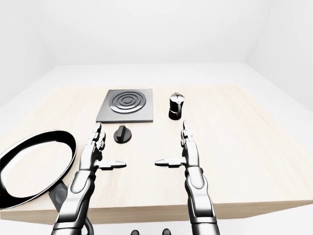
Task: Turn on the stove.
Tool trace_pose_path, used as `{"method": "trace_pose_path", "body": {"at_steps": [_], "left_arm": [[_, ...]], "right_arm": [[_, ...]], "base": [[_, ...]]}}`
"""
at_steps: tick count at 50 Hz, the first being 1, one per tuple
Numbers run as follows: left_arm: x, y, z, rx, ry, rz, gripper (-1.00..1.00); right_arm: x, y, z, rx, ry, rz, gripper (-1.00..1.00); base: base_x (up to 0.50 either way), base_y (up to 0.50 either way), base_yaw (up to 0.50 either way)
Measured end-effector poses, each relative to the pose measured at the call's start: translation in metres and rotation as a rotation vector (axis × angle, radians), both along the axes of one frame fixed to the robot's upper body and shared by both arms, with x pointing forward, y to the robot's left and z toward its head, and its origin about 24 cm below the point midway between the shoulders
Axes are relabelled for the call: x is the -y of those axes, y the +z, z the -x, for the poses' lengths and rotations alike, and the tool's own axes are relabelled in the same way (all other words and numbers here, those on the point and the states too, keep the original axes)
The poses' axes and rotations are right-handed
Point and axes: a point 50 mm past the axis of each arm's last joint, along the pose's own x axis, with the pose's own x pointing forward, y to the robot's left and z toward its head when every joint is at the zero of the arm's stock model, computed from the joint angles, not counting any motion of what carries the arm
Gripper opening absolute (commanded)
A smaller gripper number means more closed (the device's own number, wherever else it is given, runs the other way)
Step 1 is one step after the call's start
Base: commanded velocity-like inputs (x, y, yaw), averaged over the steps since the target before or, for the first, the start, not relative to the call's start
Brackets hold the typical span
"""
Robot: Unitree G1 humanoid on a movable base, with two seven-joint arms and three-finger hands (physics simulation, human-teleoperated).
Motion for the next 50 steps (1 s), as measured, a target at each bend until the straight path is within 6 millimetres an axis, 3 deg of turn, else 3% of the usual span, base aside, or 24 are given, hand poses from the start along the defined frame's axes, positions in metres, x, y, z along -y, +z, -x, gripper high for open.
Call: {"method": "trace_pose_path", "body": {"at_steps": [20,35,50], "left_arm": [[0.001,-0.001,-0.001,-0.003,-0.002,-0.002,1.0],[0.003,-0.006,-0.002,-0.013,-0.005,0.0,1.0],[0.007,-0.024,-0.011,-0.06,-0.026,0.012,1.0]], "right_arm": [[0.0,0.0,0.0,0.0,0.001,-0.001,1.0],[0.0,-0.002,-0.001,-0.01,0.002,0.0,1.0],[0.0,-0.003,-0.001,-0.016,0.003,0.0,1.0]], "base": [[0.28,0.0,0.0],[0.01,0.0,0.0],[0.0,0.0,0.0]]}}
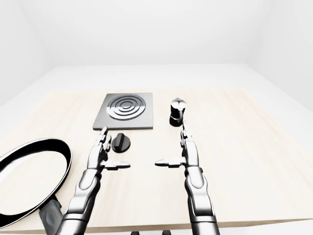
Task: Turn on the stove.
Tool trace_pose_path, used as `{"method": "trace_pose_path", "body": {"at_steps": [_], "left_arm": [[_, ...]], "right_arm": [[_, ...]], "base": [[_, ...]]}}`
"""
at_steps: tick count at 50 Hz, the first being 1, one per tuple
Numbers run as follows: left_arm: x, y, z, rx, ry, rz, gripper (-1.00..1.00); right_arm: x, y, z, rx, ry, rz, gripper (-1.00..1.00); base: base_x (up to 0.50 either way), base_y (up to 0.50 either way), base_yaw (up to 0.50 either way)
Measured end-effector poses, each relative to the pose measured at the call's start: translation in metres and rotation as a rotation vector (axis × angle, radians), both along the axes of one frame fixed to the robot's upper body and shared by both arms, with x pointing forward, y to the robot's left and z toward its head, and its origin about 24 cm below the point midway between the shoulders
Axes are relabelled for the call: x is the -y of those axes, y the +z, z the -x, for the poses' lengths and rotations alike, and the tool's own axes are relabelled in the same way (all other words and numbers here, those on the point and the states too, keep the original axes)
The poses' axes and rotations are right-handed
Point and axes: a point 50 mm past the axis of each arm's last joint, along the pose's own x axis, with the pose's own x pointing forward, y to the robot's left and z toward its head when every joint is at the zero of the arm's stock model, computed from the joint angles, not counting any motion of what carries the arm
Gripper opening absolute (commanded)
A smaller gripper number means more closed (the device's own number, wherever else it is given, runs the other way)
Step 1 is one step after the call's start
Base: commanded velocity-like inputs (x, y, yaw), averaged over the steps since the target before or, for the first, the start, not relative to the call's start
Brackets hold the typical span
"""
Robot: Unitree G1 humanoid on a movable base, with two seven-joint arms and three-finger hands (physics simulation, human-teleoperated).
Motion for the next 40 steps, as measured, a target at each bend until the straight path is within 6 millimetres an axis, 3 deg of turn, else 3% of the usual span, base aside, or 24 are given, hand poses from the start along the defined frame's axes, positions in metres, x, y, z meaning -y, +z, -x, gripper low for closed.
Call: {"method": "trace_pose_path", "body": {"at_steps": [15,40], "left_arm": [[0.001,-0.015,-0.005,-0.074,-0.01,0.007,1.0],[0.003,-0.012,-0.002,-0.055,-0.022,0.004,1.0]], "right_arm": [[0.0,0.0,-0.001,-0.002,0.0,-0.001,1.0],[0.0,0.003,0.0,-0.001,0.001,-0.001,1.0]], "base": [[0.0,0.0,0.0],[0.0,0.0,0.0]]}}
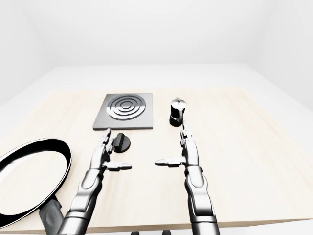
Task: Turn on the stove.
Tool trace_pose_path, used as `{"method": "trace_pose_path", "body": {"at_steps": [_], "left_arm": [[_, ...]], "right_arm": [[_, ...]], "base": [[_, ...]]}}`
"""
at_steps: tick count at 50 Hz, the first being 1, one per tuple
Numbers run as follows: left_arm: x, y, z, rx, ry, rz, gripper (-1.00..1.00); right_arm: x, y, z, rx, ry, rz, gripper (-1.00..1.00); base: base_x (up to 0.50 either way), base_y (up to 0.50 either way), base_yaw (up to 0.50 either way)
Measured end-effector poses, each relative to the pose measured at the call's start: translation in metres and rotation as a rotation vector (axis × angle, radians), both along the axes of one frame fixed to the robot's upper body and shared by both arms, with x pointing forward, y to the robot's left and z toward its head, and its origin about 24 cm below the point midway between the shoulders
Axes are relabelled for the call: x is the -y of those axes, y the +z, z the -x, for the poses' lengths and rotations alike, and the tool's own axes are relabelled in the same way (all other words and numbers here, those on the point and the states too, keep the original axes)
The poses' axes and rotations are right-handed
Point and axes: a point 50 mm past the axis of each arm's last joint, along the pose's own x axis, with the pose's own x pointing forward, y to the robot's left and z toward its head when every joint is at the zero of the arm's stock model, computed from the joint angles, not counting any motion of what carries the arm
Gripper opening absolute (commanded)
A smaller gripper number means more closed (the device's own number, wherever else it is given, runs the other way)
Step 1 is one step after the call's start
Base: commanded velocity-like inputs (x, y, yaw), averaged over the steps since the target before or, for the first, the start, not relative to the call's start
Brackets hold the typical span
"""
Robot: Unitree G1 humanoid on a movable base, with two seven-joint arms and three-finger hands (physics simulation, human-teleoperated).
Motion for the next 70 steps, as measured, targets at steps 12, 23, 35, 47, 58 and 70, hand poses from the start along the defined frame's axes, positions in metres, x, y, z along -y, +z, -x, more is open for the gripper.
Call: {"method": "trace_pose_path", "body": {"at_steps": [12,23,35,47,58,70], "left_arm": [[0.005,-0.003,0.001,-0.011,-0.013,-0.004,1.0],[0.008,-0.008,0.001,-0.038,-0.015,-0.009,1.0],[0.013,-0.009,0.003,-0.04,-0.011,-0.024,1.0],[0.025,-0.003,0.013,-0.021,-0.051,-0.021,1.0],[0.041,0.023,0.015,0.054,-0.119,-0.012,1.0],[0.038,0.09,0.026,0.302,-0.097,-0.022,1.0]], "right_arm": [[0.0,0.001,0.0,0.0,0.0,0.0,1.0],[0.0,0.002,0.0,0.0,0.0,0.0,1.0],[0.0,0.002,0.0,0.0,0.0,0.0,1.0],[0.0,0.002,0.0,0.0,0.0,0.0,1.0],[0.0,0.002,0.0,0.0,0.0,0.0,1.0],[0.0,0.002,0.0,0.0,0.0,0.0,1.0]], "base": [[0.0,0.0,0.0],[0.0,0.0,0.0],[0.0,0.0,0.0],[0.0,0.0,0.0],[0.0,0.0,0.0],[0.0,0.0,0.0]]}}
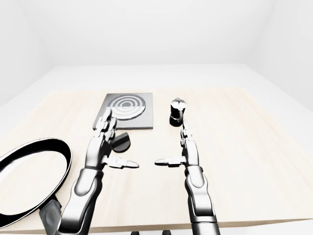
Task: Turn on the stove.
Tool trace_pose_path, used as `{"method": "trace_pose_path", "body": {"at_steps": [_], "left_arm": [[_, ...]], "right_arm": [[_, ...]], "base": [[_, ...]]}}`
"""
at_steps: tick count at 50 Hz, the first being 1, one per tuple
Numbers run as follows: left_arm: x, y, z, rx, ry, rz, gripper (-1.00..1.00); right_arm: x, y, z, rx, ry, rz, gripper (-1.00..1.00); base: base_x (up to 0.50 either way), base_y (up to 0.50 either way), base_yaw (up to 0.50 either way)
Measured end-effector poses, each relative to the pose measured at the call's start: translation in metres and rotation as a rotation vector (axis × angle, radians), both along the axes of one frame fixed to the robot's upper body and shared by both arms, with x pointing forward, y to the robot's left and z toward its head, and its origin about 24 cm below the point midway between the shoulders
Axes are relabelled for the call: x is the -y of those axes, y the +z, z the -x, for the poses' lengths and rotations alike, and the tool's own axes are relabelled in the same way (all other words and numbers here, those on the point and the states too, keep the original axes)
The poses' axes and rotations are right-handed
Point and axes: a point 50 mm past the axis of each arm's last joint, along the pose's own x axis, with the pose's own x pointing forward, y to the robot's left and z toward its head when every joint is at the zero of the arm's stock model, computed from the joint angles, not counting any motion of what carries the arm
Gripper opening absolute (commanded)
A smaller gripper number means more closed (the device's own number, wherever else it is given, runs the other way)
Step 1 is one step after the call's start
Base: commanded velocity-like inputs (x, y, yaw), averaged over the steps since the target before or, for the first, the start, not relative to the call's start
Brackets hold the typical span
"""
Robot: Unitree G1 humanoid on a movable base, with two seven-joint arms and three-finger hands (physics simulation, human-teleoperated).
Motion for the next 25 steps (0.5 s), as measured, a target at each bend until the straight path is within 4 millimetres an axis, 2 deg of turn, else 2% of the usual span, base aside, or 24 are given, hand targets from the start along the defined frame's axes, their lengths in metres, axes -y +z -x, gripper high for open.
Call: {"method": "trace_pose_path", "body": {"at_steps": [4,25], "left_arm": [[-0.002,0.023,0.007,0.102,0.008,0.003,1.0],[-0.014,0.11,0.047,0.534,0.034,-0.04,1.0]], "right_arm": [[0.0,0.0,0.0,0.0,0.0,0.0,1.0],[0.0,0.0,0.0,0.0,0.0,0.0,1.0]], "base": [[0.0,0.0,0.0],[0.0,0.0,0.0]]}}
